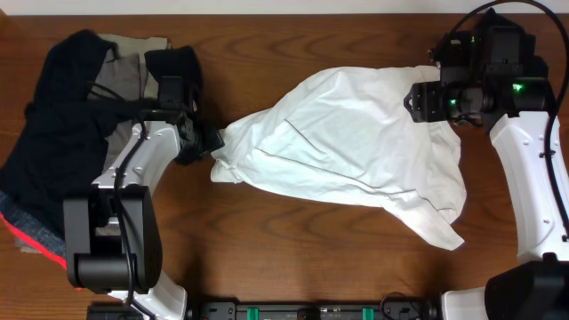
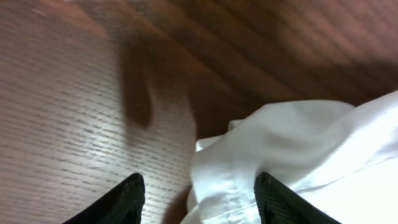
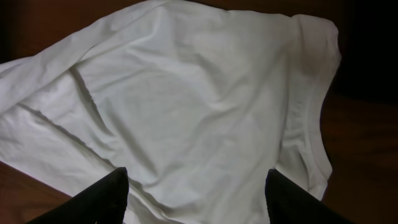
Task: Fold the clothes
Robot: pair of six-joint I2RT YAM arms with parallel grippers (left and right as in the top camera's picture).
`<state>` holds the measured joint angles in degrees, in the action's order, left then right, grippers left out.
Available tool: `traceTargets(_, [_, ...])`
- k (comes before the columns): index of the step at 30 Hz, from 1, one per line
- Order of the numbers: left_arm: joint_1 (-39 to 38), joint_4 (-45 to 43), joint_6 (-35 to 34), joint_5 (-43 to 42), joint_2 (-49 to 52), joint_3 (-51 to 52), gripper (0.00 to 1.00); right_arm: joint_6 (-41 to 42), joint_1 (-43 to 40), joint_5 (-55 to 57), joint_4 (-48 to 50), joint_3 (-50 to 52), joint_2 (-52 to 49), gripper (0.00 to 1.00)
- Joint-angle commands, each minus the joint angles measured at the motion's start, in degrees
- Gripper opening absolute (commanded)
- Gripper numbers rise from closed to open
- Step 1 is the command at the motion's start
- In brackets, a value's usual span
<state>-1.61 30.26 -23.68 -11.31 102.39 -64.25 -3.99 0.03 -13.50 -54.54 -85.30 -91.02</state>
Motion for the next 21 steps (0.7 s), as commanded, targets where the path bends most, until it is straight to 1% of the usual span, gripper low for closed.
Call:
traceTargets(1, [0.0, -0.8, -1.7, -3.3, 0.6, 0.2, 0.57, 0.1, 0.2, 0.0, 0.1, 0.0, -0.4, 0.69])
traceTargets(7, [-1.2, -0.8, -3.0, -4.6, 0.6, 0.2, 0.54, 0.1, 0.2, 0.0, 0.3, 0.0, -0.4, 0.68])
traceTargets(8, [-1.3, -0.9, -3.3, -4.7, 0.6, 0.2, 0.51, 0.1, 0.2, 0.0, 0.3, 0.0, -0.4, 0.69])
traceTargets(12, [-1.5, -1.1, -3.5, -4.6, 0.6, 0.2, 0.46, 0.1, 0.2, 0.0, 0.4, 0.0, -0.4, 0.69])
traceTargets(16, [-1.5, -1.6, -3.7, -4.6, 0.6, 0.2, 0.37, 0.1, 0.2, 0.0, 0.4, 0.0, -0.4, 0.69])
traceTargets(18, [-1.5, -2.0, -3.7, -4.6, 0.6, 0.2, 0.30, 0.1, 0.2, 0.0, 0.4, 0.0, -0.4, 0.69])
traceTargets(19, [-1.5, -2.1, -3.7, -4.6, 0.6, 0.2, 0.25, 0.1, 0.2, 0.0, 0.4, 0.0, -0.4, 0.69])
traceTargets(21, [-1.5, -2.1, -3.7, -4.6, 0.6, 0.2, 0.18, 0.1, 0.2, 0.0, 0.4, 0.0, -0.4, 0.69])
